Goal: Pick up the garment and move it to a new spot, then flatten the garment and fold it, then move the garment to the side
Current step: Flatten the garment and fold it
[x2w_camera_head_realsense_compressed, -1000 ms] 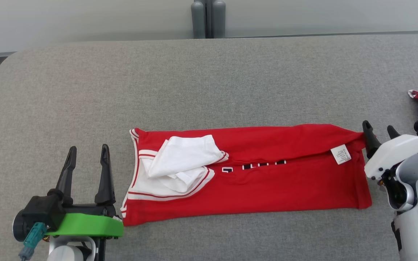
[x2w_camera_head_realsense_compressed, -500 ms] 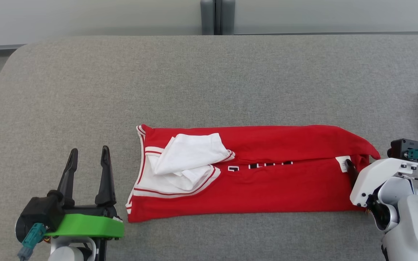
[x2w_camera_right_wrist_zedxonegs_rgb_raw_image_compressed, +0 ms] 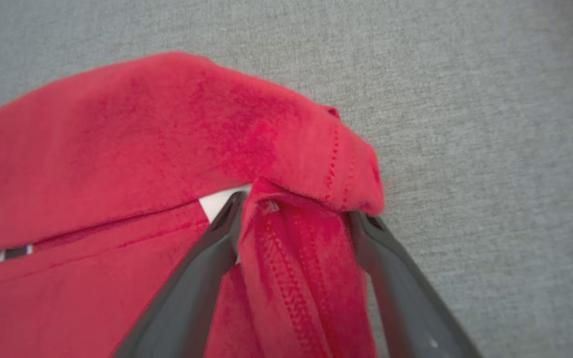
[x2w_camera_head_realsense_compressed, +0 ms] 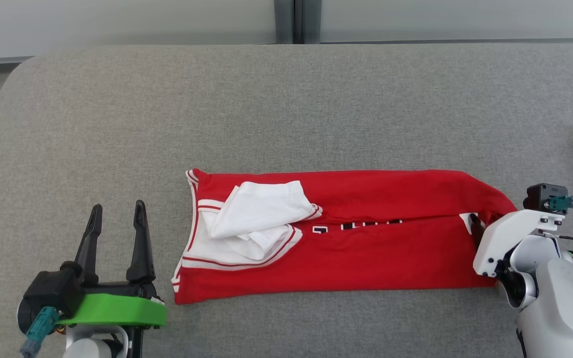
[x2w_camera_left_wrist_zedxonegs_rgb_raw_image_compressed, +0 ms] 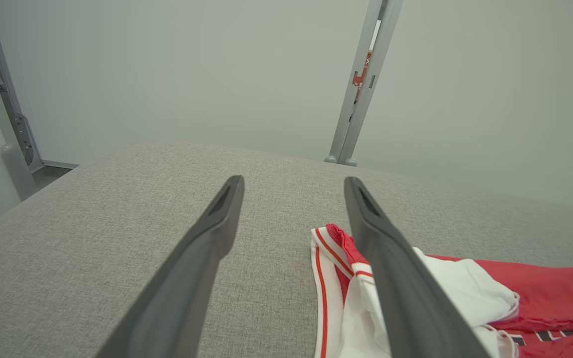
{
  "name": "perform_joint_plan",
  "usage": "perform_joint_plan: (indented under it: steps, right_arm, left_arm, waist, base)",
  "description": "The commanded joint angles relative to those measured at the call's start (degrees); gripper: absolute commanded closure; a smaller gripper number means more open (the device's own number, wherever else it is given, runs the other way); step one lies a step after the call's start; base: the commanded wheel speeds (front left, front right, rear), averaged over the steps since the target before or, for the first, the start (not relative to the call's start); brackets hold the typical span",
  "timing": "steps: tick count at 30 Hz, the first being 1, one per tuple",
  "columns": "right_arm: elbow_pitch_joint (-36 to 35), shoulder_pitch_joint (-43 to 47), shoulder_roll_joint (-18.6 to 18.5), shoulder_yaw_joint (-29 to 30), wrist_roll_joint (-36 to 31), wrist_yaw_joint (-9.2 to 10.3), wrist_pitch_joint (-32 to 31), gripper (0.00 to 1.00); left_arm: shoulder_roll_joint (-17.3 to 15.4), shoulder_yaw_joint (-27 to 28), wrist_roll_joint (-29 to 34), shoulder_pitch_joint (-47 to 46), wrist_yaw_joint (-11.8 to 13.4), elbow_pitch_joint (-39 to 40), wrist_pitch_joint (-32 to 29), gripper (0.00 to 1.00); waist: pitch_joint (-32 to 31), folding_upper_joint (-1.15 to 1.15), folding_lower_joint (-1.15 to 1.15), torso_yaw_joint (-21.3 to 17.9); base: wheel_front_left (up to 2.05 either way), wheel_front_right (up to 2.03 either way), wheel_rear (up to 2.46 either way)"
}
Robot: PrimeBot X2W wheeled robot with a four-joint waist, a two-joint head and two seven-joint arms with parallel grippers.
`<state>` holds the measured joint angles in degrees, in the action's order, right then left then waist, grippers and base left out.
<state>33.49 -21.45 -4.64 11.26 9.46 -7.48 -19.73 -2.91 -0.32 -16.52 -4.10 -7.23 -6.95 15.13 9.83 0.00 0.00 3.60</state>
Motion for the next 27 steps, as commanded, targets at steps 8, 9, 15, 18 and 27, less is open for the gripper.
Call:
perform_joint_plan:
  steps: [8, 9, 15, 18, 27]
  right_arm:
    - [4.75, -1.67, 1.4, -1.77, -1.6, -0.02, -1.07, 0.0]
    - [5.23, -1.62, 1.43, -1.84, -1.86, -0.02, -1.36, 0.0]
    - [6.21, -1.51, 0.53, -1.72, -2.99, 0.09, 0.06, 1.0]
    - [4.84, -1.52, -0.96, -0.24, -3.62, 0.14, 1.41, 1.0]
    - [-5.64, 1.62, -5.6, 8.8, -8.01, 0.08, 2.71, 1.0]
  left_arm:
    - [-0.03, 0.08, -0.11, -0.82, -0.22, 0.07, -0.03, 0.0]
    - [-0.03, 0.03, -0.09, -0.92, -0.23, 0.05, -0.03, 0.0]
    - [-0.03, 0.31, 0.11, -1.02, -0.27, 0.3, -0.03, 0.0]
    - [-0.02, 0.51, 0.08, -0.88, -0.28, 0.33, -0.03, 0.0]
    - [-0.03, 0.04, -0.89, 0.01, -0.2, 0.27, -0.03, 0.0]
  waist:
    - [1.32, 0.0, 0.0, 0.52]
    - [1.36, 0.0, 0.0, 0.54]
    - [1.31, 0.0, 0.0, 0.3]
    - [1.1, 0.0, 0.0, 0.04]
    - [0.26, 0.0, 0.0, -0.37]
  base:
    - [0.0, 0.0, 0.0]
    - [0.0, 0.0, 0.0]
    - [0.0, 0.0, 0.0]
    - [0.0, 0.0, 0.0]
    - [0.0, 0.0, 0.0]
